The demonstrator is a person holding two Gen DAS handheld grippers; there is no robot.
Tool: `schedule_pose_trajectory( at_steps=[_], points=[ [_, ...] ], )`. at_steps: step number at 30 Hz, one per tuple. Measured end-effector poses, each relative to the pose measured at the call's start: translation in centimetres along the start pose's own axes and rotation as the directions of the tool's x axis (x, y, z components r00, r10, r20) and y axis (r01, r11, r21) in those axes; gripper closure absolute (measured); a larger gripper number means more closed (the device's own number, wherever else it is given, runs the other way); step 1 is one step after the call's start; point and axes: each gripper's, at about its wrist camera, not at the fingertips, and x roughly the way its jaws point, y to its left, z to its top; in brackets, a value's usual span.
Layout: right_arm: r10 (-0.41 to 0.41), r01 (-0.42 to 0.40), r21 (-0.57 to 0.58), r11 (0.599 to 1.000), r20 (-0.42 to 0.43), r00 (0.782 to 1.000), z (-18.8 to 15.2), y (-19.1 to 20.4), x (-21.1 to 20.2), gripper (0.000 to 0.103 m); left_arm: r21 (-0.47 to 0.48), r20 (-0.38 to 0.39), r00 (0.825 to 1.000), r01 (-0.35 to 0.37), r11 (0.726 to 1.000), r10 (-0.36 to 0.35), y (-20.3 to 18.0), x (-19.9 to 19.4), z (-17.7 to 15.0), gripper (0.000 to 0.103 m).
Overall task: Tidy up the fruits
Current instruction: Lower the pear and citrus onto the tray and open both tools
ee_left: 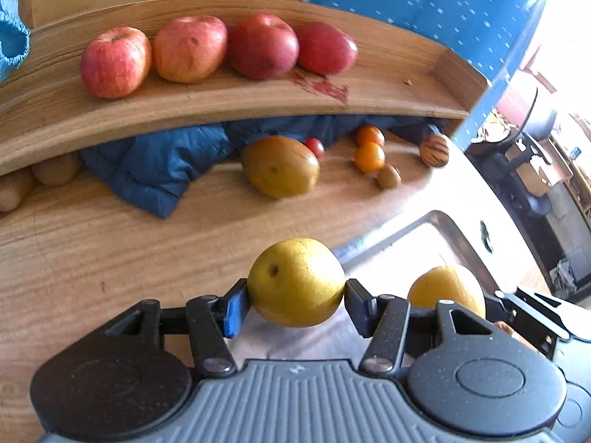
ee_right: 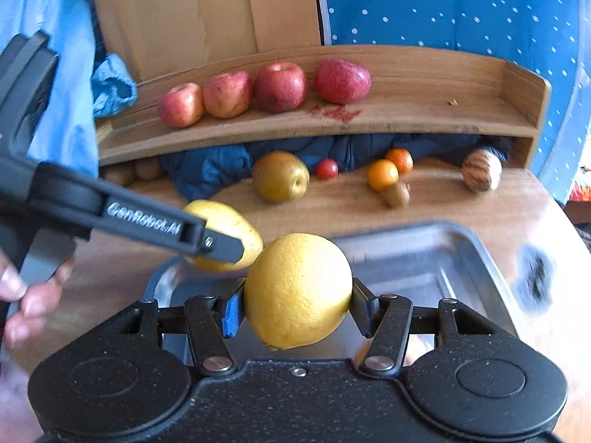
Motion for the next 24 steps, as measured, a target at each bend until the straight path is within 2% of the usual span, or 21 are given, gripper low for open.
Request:
schedule_pose_trajectory(
  at_steps=[9, 15, 24],
  points=[
    [0.003, -0.004, -0.005, 1.000, -0.028, 1.000, -3.9, 0.3, -3.4, 0.044, 0.046, -0.042, 0.999, 0.018, 0.999, -0.016, -3.3, -1.2, -3.5, 0.044],
    [0.001, -0.001, -0.009, 1.000, -0.063, 0.998, -5.5, 0.3, -3.4, 0.044, 0.044, -0.046, 0.999, 0.013, 0.999, -0.011, -3.8, -2.0, -5.0, 0.044],
    [-0.007, 0.002, -0.052, 0.999, -0.104, 0.995, -5.9, 0.7, -2.5, 0.044, 0.008, -0.064, 0.998, -0.002, 1.000, 0.002, -3.3, -2.7, -6.4, 0.044]
  ],
)
